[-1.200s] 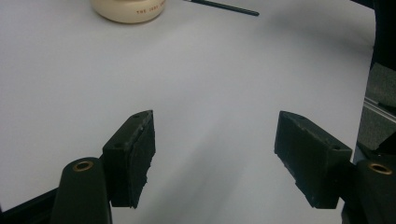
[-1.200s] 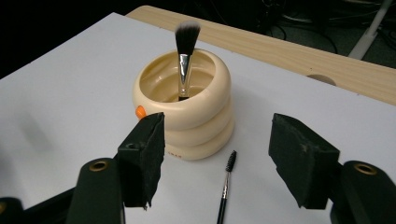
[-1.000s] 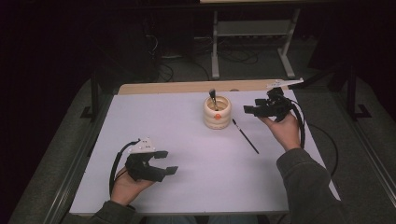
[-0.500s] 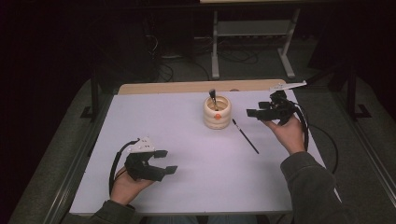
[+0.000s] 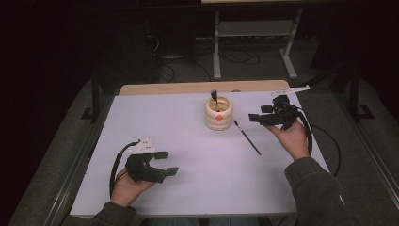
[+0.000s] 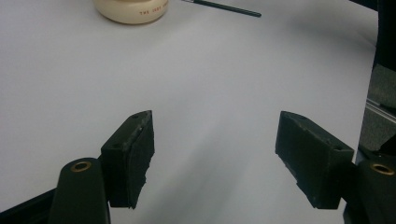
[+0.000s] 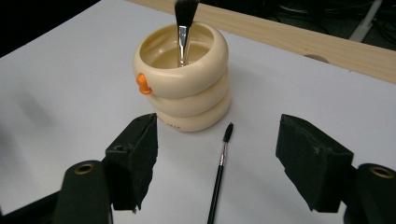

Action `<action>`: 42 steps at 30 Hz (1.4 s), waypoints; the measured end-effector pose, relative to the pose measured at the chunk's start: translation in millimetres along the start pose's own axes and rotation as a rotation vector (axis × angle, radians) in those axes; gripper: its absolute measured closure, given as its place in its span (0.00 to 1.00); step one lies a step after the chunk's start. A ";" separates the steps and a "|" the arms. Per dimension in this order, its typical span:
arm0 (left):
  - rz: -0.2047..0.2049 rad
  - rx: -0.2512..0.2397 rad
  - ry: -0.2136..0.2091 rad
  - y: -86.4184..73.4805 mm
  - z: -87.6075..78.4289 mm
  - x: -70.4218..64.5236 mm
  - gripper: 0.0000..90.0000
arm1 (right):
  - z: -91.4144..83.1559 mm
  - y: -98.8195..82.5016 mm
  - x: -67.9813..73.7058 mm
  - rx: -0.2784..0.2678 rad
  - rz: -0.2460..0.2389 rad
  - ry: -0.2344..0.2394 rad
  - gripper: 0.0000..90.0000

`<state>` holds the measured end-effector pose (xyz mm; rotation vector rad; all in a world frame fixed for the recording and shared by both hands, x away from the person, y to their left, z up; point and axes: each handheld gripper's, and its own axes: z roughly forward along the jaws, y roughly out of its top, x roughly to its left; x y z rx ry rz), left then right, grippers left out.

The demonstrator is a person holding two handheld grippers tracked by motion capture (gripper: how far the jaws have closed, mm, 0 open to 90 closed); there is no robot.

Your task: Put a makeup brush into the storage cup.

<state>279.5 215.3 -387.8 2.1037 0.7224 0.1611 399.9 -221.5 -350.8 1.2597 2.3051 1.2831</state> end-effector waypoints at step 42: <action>0.018 0.005 0.001 1.8 0.6 -1.3 0.30 | 25.5 -15.9 -1.5 0.134 0.006 -0.038 0.35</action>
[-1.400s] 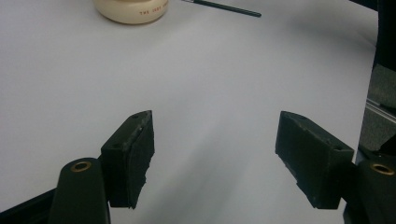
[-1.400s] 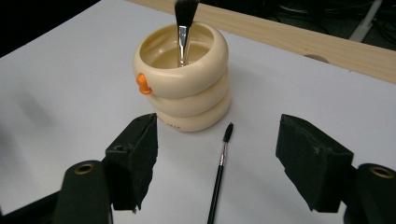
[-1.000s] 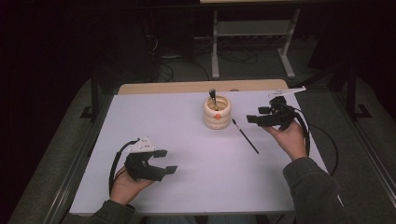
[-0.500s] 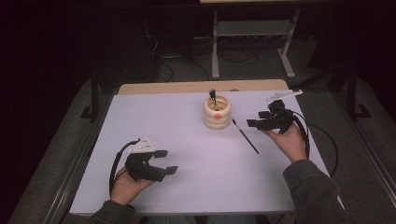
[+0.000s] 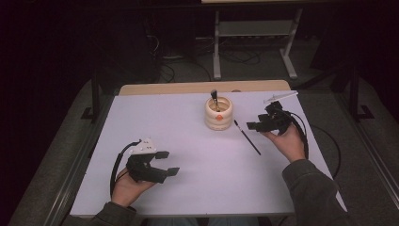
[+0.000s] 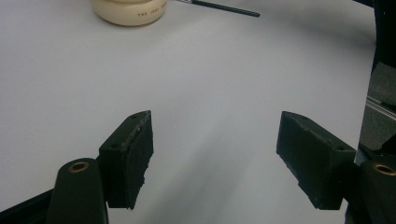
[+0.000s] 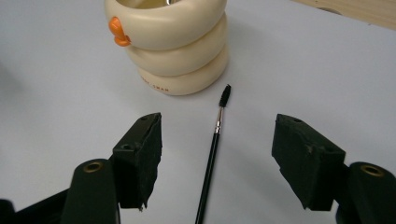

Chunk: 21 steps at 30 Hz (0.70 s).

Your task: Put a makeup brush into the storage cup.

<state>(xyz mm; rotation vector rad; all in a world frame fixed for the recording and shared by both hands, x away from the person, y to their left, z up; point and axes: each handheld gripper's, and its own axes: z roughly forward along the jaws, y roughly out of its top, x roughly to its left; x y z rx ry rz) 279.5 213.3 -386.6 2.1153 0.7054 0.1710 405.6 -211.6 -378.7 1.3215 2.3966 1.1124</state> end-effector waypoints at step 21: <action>-0.006 -0.004 0.002 -0.3 -0.8 -0.2 0.30 | 34.4 -1.8 -2.8 0.082 0.015 -0.013 0.42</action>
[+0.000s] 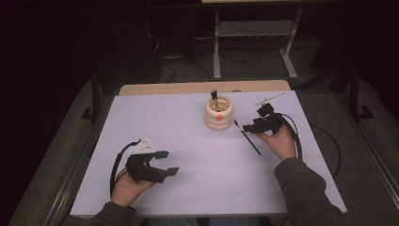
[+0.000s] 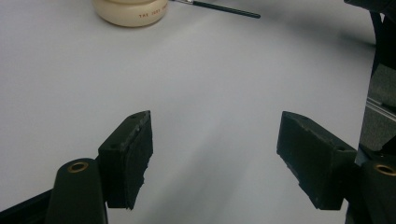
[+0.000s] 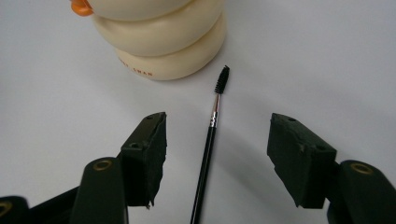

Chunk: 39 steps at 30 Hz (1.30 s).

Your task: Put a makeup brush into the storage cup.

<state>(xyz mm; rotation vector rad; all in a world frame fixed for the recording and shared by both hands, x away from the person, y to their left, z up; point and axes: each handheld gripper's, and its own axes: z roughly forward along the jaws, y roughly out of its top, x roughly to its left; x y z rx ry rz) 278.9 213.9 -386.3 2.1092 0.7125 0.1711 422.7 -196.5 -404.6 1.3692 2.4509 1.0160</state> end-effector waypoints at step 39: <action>0.007 -0.007 0.003 -0.1 -1.2 0.5 0.30 | 32.8 -3.3 8.7 0.133 -0.043 -0.034 0.70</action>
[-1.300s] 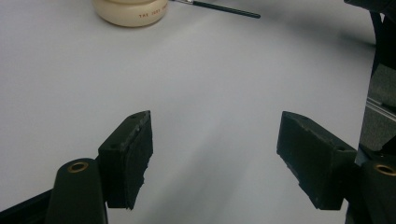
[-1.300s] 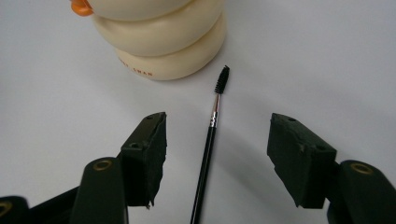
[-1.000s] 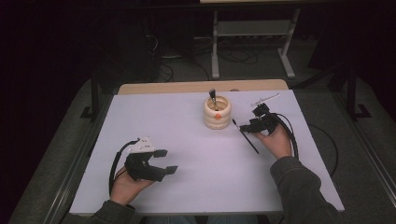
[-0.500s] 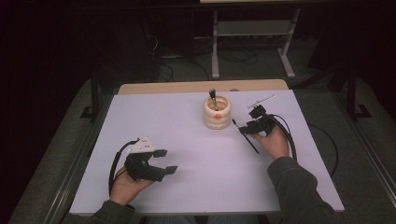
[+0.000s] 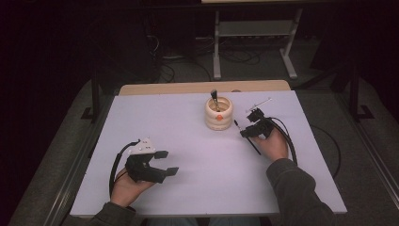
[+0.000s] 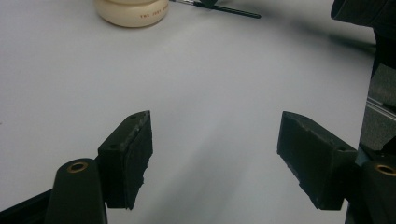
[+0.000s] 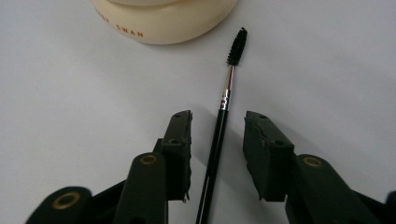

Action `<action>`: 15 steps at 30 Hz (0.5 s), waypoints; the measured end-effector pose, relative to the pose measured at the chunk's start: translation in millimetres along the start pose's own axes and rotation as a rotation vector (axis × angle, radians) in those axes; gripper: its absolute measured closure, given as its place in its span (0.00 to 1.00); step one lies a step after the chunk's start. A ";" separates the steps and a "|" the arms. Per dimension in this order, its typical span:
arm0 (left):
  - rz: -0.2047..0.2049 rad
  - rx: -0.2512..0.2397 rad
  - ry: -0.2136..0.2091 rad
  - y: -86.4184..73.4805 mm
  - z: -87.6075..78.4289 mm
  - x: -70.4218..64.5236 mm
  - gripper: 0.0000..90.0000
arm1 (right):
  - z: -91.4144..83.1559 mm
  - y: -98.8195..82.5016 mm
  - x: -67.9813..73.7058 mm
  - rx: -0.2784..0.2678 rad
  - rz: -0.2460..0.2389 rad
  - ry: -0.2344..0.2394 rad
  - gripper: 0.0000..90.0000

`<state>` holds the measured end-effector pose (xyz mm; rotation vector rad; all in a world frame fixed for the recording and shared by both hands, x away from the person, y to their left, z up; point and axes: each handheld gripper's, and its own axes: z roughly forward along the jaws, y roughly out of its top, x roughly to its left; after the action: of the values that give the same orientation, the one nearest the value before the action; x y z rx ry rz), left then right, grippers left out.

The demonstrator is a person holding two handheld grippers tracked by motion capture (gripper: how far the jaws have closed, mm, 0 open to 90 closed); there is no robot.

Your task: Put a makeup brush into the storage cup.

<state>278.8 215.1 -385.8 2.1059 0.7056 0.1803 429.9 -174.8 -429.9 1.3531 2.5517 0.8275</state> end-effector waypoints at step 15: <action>-0.004 -0.003 0.001 0.1 -0.6 -0.1 0.30 | 5.4 1.9 10.1 0.038 -0.065 -0.081 0.85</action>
<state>278.5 215.4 -385.3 2.1018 0.7098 0.1801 427.3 -163.7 -432.1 1.2792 2.5470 0.7020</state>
